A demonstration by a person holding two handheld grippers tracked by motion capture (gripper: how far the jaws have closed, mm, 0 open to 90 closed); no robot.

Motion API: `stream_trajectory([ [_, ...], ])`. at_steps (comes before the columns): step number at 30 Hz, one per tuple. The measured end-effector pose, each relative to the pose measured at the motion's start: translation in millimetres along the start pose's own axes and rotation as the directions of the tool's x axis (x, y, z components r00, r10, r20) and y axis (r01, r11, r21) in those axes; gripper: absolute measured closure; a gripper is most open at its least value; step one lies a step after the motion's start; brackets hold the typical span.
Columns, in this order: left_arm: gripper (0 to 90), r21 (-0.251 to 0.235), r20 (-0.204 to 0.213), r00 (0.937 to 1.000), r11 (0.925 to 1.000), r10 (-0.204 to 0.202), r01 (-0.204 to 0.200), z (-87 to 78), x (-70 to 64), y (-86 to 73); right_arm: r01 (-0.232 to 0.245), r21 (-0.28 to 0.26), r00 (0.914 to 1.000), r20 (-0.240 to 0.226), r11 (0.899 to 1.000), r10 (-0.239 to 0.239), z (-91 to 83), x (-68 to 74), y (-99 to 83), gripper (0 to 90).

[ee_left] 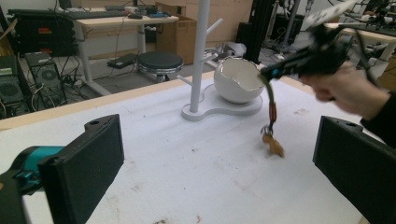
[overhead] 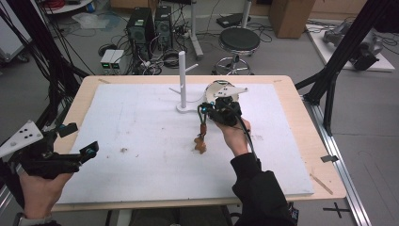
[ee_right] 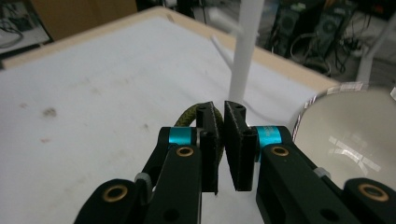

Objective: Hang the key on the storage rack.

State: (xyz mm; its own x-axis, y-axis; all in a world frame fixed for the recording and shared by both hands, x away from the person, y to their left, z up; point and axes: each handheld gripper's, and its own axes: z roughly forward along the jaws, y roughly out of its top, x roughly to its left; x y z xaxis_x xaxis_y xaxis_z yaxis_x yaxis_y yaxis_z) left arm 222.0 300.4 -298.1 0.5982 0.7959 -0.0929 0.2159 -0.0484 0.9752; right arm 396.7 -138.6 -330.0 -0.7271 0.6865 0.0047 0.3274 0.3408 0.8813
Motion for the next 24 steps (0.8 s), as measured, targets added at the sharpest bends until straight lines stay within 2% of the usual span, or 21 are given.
stream_trajectory([
  [6, 2.3, 0.003, 0.001, 1.0, 1.0, 0.0, 0.0, 1.8, 0.6, -0.6, 0.061, -0.041, 0.9975, -0.034, 0.997, -0.063, -29.3, 8.3, 37.5, 84.9],
  [11, 2.3, 0.002, 0.002, 1.0, 1.0, -0.002, 0.002, 1.2, 0.6, -0.1, 0.087, -0.028, 0.9952, -0.043, 0.996, -0.088, -36.2, 10.9, 54.8, 84.9],
  [15, 2.3, 0.0, 0.003, 1.0, 1.0, -0.002, 0.002, 0.4, 1.2, 0.1, 0.087, -0.014, 0.9951, -0.046, 0.996, -0.088, -29.4, 10.9, 61.2, 84.9],
  [19, 2.3, -0.004, 0.007, 0.9999, 1.0, -0.008, 0.008, -0.1, 3.5, -0.4, 0.087, 0.004, 0.9947, -0.055, 0.996, -0.087, -14.3, 10.2, 66.5, 84.9],
  [24, 2.3, -0.01, -0.001, 0.9999, 0.9999, -0.01, 0.01, -2.3, 5.5, -0.7, 0.081, -0.001, 0.9942, -0.071, 0.997, -0.081, 0.7, 11.5, 77.7, 84.9],
])
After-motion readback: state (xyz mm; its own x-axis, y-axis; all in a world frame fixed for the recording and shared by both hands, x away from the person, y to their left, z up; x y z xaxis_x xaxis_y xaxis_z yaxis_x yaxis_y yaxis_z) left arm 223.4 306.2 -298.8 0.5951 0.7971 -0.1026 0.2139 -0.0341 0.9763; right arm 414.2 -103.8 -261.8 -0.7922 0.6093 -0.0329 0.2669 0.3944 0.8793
